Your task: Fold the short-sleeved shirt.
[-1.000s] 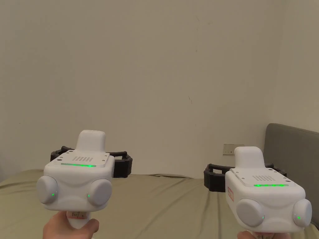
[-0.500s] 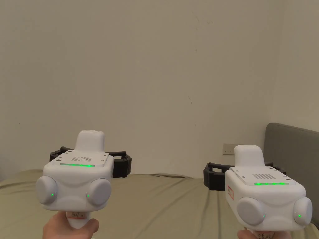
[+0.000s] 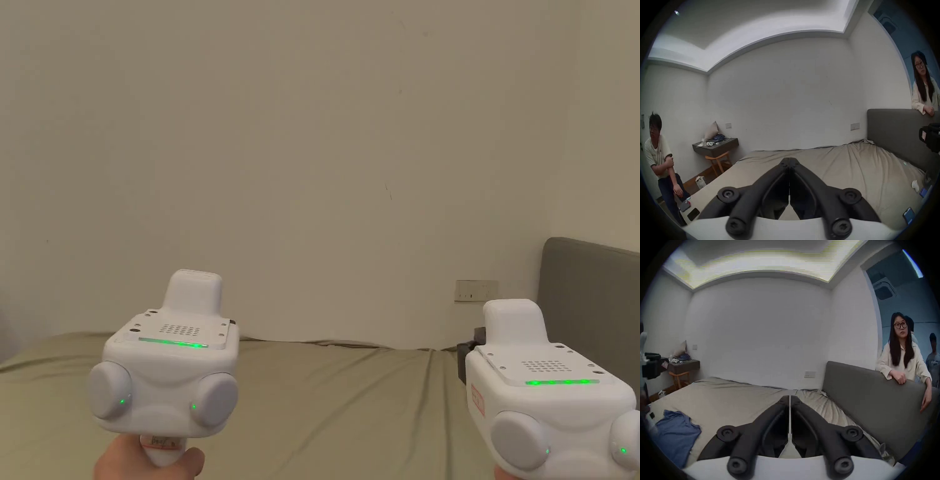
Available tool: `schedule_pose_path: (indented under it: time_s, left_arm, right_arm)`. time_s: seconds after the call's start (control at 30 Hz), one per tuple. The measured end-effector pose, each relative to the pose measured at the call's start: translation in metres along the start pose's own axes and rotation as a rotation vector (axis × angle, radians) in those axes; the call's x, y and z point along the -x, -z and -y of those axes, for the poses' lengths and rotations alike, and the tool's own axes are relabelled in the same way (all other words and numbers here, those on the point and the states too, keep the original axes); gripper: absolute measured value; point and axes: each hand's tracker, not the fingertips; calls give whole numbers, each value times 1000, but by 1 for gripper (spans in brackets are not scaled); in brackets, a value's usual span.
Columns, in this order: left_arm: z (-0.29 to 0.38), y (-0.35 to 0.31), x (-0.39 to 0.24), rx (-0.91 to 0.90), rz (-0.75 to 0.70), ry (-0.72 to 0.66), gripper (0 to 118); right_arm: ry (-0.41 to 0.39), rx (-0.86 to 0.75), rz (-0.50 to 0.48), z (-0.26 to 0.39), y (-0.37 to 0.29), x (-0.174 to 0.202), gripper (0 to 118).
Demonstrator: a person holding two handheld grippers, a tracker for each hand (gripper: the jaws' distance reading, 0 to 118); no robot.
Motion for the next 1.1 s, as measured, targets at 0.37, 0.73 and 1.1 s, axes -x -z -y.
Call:
schedule_pose_path:
  time_s: [0.37,0.73,1.1]
  left_arm:
    - [57,-38,87,88,-195,-5,0]
    - [185,-117,259,399,-520,-35,0]
    - [281,-24,256,699,-121,-357,108]
  right_arm:
    - [-28,28,-250,21,-4,66,4]
    - [-52,170,-658,88,-26,267,4]
    - [-156,213,-666,108,8,312,4]
